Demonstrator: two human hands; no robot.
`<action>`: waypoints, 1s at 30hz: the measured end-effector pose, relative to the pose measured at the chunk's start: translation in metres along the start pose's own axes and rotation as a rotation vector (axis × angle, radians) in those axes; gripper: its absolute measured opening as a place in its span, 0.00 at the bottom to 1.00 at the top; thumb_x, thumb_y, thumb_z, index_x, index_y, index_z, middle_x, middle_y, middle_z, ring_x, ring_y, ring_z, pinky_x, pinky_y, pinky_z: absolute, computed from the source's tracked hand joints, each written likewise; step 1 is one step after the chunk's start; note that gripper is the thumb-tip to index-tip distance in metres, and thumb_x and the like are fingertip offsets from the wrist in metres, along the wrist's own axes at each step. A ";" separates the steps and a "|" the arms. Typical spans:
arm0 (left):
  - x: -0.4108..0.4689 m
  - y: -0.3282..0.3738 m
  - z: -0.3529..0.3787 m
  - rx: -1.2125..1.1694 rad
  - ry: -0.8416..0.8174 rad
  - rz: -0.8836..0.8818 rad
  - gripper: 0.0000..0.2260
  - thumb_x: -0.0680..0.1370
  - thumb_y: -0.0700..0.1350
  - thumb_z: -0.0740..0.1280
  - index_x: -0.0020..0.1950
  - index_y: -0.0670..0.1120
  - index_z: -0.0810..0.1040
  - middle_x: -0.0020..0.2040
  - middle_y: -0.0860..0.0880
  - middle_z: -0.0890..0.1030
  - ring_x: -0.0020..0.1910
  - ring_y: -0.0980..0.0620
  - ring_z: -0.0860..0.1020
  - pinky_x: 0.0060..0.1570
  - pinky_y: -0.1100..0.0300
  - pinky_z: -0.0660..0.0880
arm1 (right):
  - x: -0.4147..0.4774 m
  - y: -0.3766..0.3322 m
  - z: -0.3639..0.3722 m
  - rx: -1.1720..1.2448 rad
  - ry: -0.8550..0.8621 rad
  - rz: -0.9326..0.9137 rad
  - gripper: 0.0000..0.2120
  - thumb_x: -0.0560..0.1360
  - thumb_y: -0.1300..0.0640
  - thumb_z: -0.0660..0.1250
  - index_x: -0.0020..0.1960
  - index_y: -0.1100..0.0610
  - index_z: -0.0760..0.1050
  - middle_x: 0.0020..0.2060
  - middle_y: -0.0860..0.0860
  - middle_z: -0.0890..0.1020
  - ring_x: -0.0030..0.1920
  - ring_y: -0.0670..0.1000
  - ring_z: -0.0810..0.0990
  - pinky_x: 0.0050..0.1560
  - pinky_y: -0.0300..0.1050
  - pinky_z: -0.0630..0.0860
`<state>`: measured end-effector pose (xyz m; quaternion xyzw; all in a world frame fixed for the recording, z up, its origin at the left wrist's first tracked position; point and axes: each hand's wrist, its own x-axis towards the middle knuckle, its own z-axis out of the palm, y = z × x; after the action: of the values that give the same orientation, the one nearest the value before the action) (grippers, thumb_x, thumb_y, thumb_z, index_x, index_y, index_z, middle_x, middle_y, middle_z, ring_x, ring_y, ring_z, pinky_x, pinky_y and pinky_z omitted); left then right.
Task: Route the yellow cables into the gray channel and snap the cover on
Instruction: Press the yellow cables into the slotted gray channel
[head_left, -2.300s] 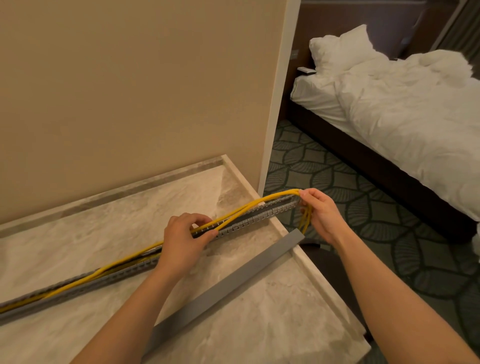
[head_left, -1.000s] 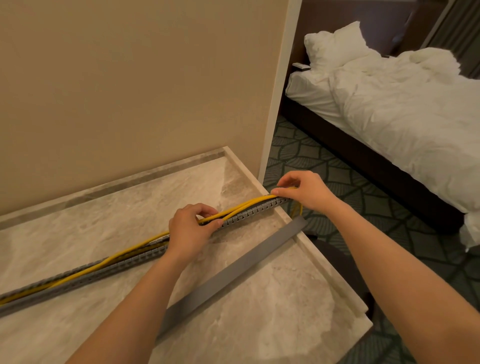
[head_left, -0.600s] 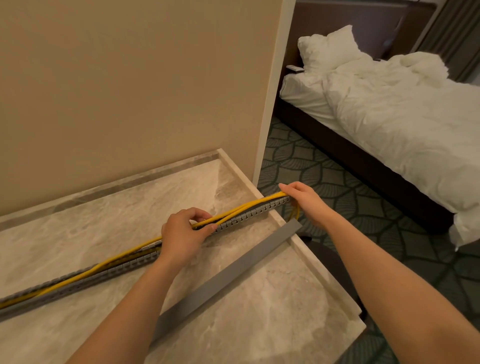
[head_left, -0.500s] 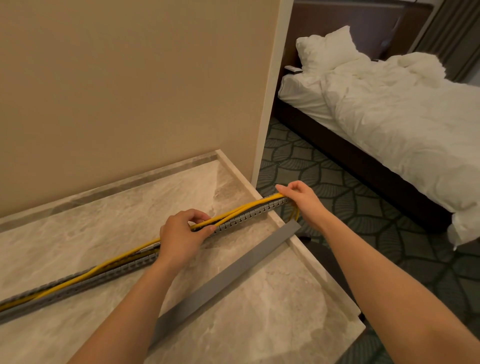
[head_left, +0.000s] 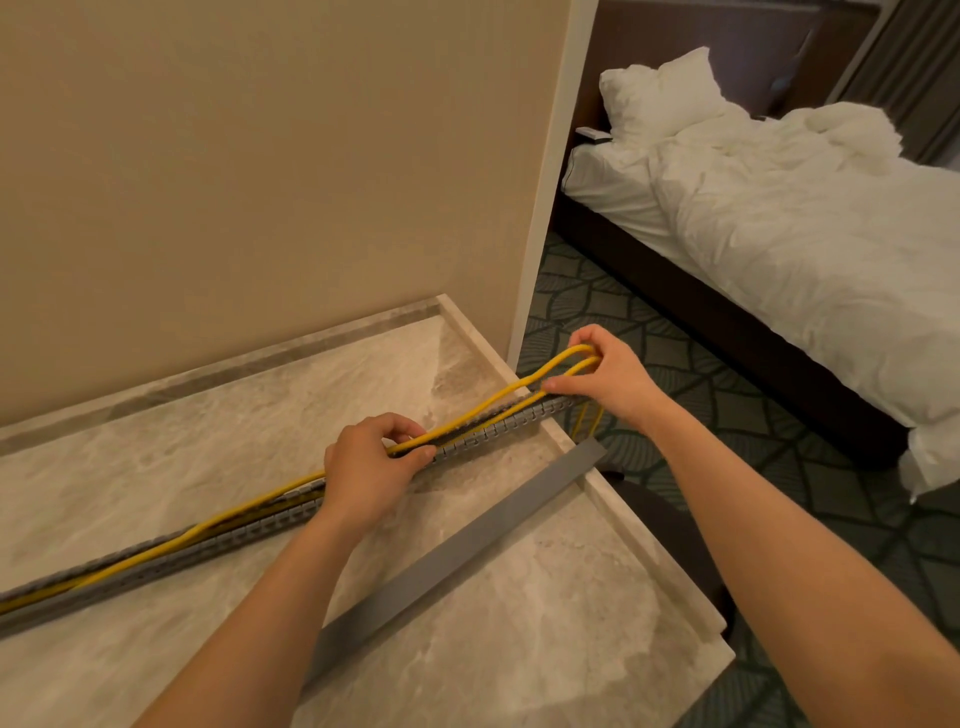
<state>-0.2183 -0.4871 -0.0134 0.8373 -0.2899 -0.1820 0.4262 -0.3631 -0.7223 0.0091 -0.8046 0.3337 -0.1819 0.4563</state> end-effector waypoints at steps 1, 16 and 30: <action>0.000 0.000 0.000 -0.002 -0.003 -0.003 0.07 0.70 0.48 0.74 0.37 0.58 0.77 0.37 0.57 0.76 0.37 0.55 0.69 0.51 0.46 0.71 | -0.001 0.002 0.001 -0.032 0.001 -0.010 0.20 0.61 0.57 0.80 0.42 0.51 0.69 0.31 0.46 0.72 0.29 0.42 0.72 0.32 0.36 0.72; 0.001 0.000 -0.001 0.005 -0.011 0.012 0.08 0.70 0.48 0.73 0.37 0.58 0.76 0.39 0.58 0.76 0.38 0.56 0.70 0.52 0.46 0.71 | -0.010 0.008 -0.003 -0.055 0.073 -0.013 0.02 0.73 0.58 0.68 0.45 0.56 0.75 0.51 0.55 0.76 0.46 0.52 0.77 0.46 0.42 0.73; -0.014 -0.006 0.002 0.069 0.157 0.244 0.03 0.70 0.46 0.73 0.41 0.53 0.81 0.38 0.54 0.74 0.43 0.54 0.70 0.49 0.51 0.69 | -0.012 0.007 0.003 -0.138 0.145 0.043 0.14 0.65 0.50 0.76 0.43 0.53 0.74 0.38 0.45 0.75 0.35 0.44 0.70 0.35 0.37 0.67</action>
<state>-0.2282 -0.4771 -0.0189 0.8216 -0.3615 -0.0524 0.4376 -0.3720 -0.7146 0.0015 -0.8116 0.3947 -0.2066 0.3781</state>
